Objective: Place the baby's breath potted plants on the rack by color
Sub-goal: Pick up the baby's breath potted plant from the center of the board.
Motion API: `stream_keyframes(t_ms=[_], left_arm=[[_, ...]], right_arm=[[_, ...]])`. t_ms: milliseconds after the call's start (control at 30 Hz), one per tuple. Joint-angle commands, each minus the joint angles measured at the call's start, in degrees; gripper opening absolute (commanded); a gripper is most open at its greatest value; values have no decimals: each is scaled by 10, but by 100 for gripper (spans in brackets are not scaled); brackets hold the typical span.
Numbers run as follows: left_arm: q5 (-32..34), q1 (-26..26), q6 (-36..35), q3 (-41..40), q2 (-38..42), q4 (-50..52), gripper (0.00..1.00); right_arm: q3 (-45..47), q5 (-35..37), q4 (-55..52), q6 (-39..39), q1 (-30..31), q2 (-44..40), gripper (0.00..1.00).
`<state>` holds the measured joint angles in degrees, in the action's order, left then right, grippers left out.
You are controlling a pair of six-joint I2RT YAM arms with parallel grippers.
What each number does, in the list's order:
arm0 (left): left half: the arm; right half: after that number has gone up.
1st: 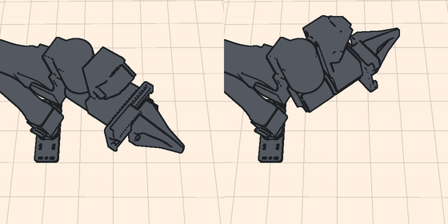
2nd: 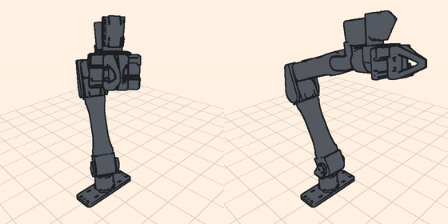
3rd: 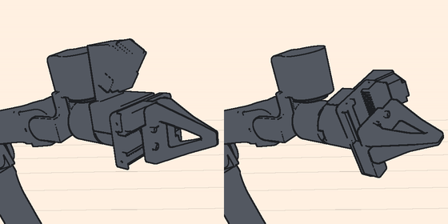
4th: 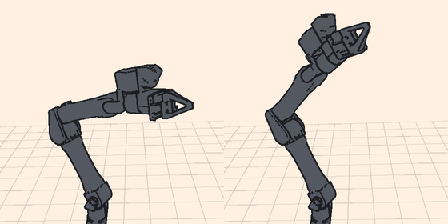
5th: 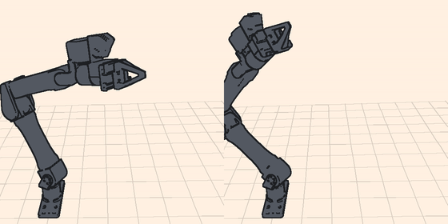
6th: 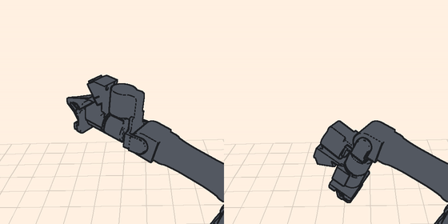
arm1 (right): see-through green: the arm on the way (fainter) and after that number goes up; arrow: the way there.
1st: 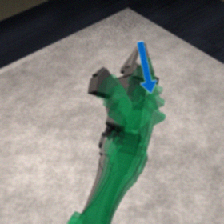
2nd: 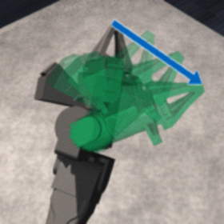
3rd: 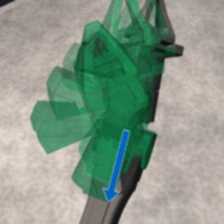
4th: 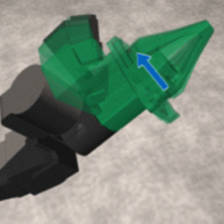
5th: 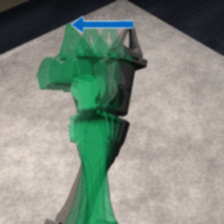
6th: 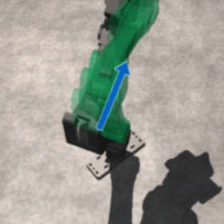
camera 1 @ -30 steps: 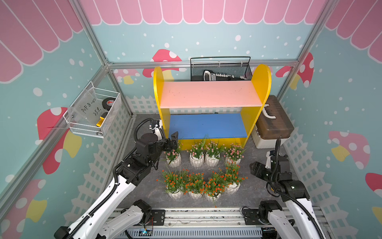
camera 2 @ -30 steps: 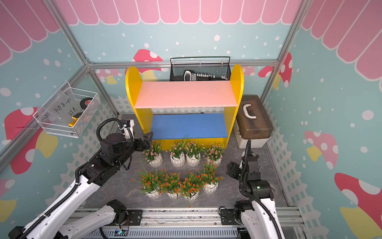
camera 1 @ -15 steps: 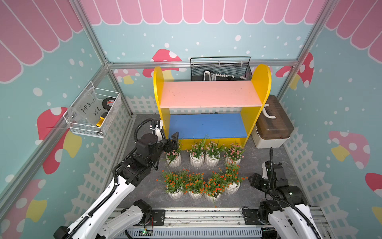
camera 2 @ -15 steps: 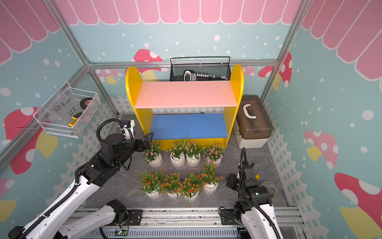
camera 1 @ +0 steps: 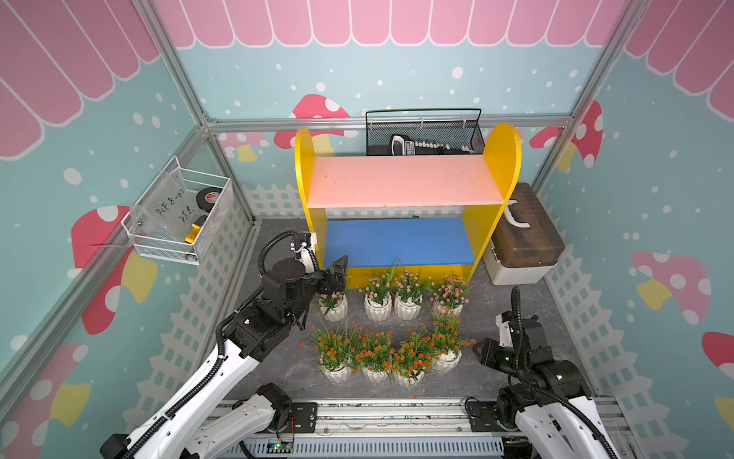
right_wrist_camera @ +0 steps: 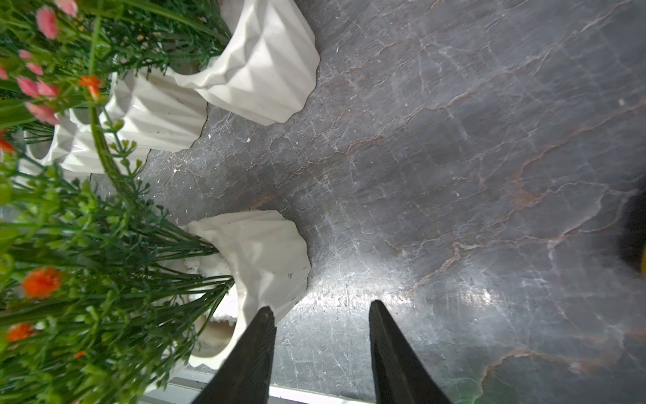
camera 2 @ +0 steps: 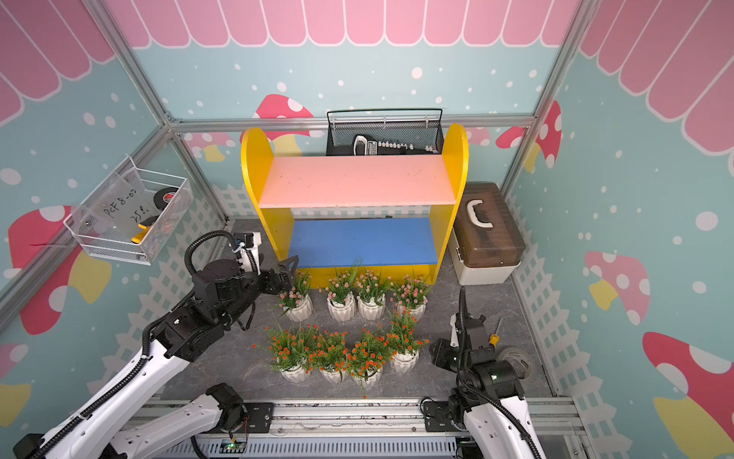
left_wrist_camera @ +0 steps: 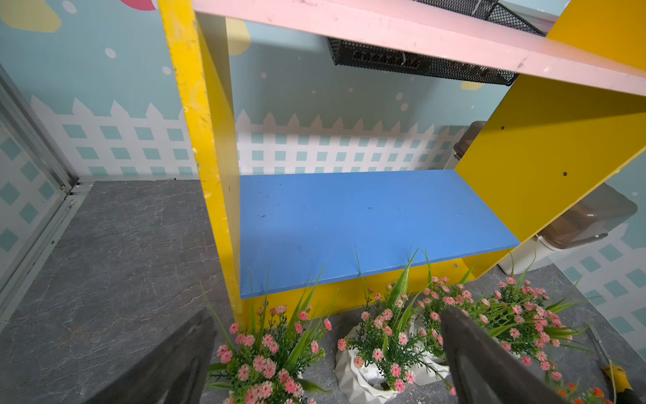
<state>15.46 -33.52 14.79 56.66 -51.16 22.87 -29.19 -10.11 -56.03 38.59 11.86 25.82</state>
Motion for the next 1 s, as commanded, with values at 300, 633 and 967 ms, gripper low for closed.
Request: stream_keyframes(t_ms=[300, 633, 967], left_arm=[[11, -10, 1, 5, -18, -5, 99], [9, -12, 2, 5, -28, -7, 99], [10, -15, 1, 6, -33, -8, 99]], right_arm=[[-6, -9, 17, -8, 22, 12, 43], [-9, -1, 22, -2, 49, 26, 44], [-11, 12, 50, 5, 81, 55, 44]])
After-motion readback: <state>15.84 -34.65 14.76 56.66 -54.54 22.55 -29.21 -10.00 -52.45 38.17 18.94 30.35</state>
